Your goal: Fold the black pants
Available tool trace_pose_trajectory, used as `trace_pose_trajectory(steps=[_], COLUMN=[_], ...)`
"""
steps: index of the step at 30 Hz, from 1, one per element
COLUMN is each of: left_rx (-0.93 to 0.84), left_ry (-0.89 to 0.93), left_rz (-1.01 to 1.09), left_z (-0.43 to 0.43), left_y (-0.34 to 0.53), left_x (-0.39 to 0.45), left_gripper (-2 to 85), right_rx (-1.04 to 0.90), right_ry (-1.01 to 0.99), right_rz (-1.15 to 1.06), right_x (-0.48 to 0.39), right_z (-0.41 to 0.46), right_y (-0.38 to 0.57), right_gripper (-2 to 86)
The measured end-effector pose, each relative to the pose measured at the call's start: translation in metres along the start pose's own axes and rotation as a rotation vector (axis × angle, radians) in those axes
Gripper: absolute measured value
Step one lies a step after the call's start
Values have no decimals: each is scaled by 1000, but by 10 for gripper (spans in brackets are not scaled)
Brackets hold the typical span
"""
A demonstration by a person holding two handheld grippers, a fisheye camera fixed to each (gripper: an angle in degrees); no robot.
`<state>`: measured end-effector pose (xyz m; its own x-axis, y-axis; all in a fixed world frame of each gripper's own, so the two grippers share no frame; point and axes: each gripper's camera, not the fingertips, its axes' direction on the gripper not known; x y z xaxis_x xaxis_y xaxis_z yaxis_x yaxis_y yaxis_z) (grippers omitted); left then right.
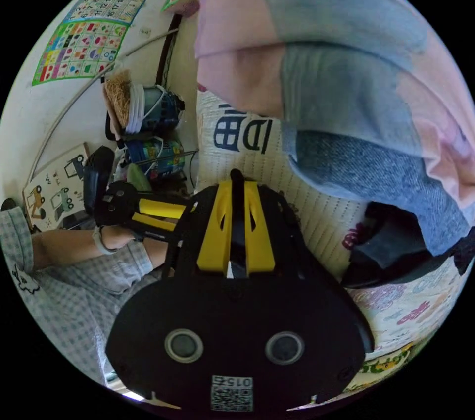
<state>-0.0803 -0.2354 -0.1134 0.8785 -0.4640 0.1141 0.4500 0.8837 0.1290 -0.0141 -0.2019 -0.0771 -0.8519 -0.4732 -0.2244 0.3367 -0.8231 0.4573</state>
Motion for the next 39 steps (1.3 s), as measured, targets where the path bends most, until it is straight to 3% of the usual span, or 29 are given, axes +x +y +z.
trace_pose_trajectory(steps=[3,7,12,16,21,27,33,35,39], left_rx=[36,-39,130,66,133,55,18,-22,-65], left_ry=[-19,-52,-103,-34,26,-20,13,13,33], left_rz=[5,13,75,28,-6,43,15,15,6], left_z=[-21,-30,-63,-50,-55,-55,-56,-55,-51], left_y=[15,21,-1,-23,-22,-41,-55,-65,-78], left_x=[-2,-8,-5,-30,-47,-35,-37,-34,-29], left_gripper=[83,90,121,123,113,115,106,101,81], right_rx=[-27,-81,156,299,373,333,565,777,825], right_ry=[19,-137,-255,-330,-388,-199,-228,-367,-541], right_rz=[-26,23,161,372,521,723,1209,1366,1421], right_x=[-3,10,44,81,105,128,180,197,218], right_z=[2,-3,-45,-67,-78,-79,-86,-80,-66], right_y=[-2,8,67,144,226,328,496,565,612], right_gripper=[69,73,63,58,56,56,82,99,114])
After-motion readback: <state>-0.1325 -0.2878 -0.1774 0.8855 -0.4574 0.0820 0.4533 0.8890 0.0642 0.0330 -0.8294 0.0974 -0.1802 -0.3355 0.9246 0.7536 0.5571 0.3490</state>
